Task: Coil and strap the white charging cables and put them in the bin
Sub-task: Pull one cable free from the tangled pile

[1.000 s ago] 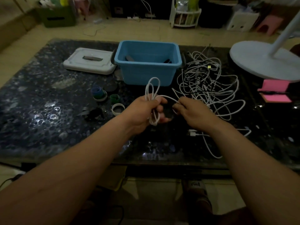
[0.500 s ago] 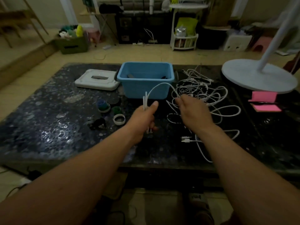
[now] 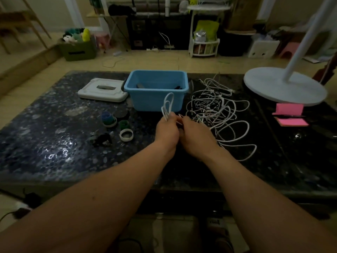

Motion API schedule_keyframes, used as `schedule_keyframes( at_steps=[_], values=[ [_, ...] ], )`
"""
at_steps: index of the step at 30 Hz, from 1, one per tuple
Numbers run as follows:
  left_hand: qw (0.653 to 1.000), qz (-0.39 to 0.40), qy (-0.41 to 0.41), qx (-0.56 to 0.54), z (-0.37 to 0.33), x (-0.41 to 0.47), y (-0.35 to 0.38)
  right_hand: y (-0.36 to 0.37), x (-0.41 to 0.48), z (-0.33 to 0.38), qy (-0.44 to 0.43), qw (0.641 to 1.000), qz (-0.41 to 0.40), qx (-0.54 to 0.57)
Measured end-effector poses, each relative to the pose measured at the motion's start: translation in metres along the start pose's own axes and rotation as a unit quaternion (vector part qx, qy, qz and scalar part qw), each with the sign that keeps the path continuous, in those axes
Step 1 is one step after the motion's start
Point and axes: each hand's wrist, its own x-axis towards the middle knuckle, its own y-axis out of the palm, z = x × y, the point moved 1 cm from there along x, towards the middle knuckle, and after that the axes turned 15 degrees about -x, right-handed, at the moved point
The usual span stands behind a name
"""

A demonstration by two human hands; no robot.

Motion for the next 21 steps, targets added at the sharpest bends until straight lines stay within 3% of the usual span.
schedule_keyframes(
  at_steps=[7,11,16,21],
  values=[
    [0.971,-0.013,0.000,-0.239,-0.047,0.014,-0.011,0.016,0.006,-0.067,0.081,0.994,0.008,-0.073],
    [0.987,-0.033,0.039,-0.155,-0.072,0.023,-0.038,0.012,0.010,-0.088,0.115,0.991,-0.014,-0.072],
    [0.997,-0.015,0.056,0.046,-0.068,0.025,-0.068,0.014,0.013,-0.092,0.132,0.986,0.009,-0.105],
    [0.987,0.048,0.045,0.146,-0.040,0.026,-0.066,0.008,0.023,-0.066,0.078,0.982,-0.094,-0.144]
  ],
)
